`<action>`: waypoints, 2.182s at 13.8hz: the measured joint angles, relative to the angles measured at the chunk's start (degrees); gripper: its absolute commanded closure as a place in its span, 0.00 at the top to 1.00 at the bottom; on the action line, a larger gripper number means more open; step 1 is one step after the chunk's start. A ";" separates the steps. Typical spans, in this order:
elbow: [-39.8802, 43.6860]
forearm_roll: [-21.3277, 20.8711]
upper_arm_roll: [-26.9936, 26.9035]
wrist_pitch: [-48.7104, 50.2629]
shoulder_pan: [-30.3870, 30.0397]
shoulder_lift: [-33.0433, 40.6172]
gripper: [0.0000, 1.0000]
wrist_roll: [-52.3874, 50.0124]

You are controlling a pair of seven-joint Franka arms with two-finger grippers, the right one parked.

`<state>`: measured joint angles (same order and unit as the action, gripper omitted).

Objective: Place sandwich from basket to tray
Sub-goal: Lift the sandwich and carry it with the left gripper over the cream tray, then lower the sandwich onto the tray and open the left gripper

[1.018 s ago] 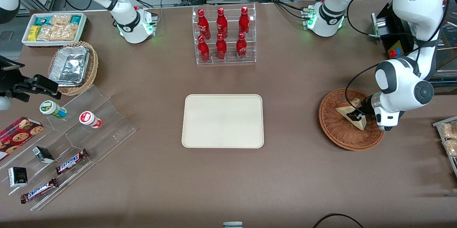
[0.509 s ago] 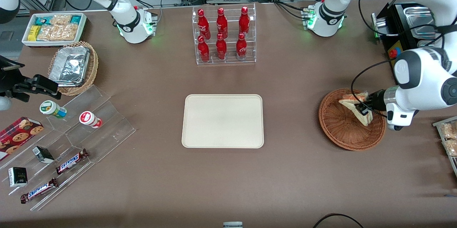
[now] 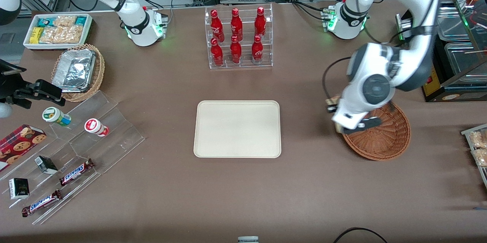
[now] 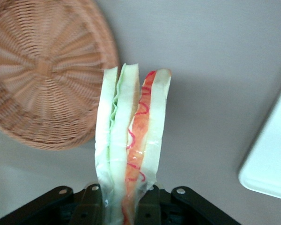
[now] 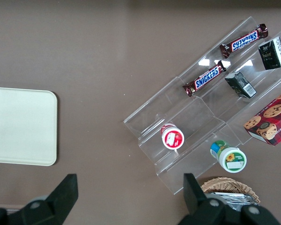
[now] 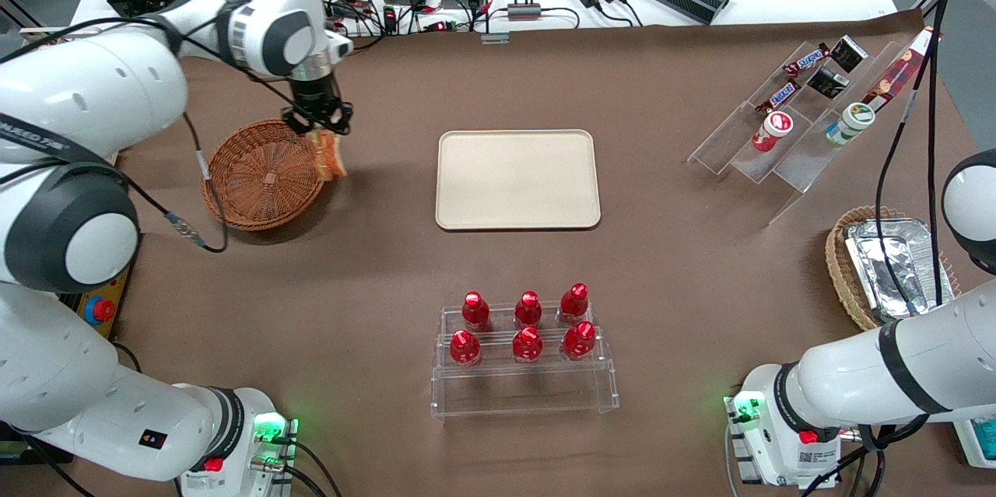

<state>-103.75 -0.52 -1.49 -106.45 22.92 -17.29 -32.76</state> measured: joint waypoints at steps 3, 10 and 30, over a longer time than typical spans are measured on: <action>6.94 1.78 0.25 -1.33 5.76 -6.38 0.10 0.01; 11.21 5.43 0.36 -13.76 15.37 -16.74 0.10 0.12; 19.17 5.71 0.02 -15.51 16.87 -26.02 0.89 0.69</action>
<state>-84.58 5.18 -1.46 -121.96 39.78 -43.31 -32.07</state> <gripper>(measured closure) 0.498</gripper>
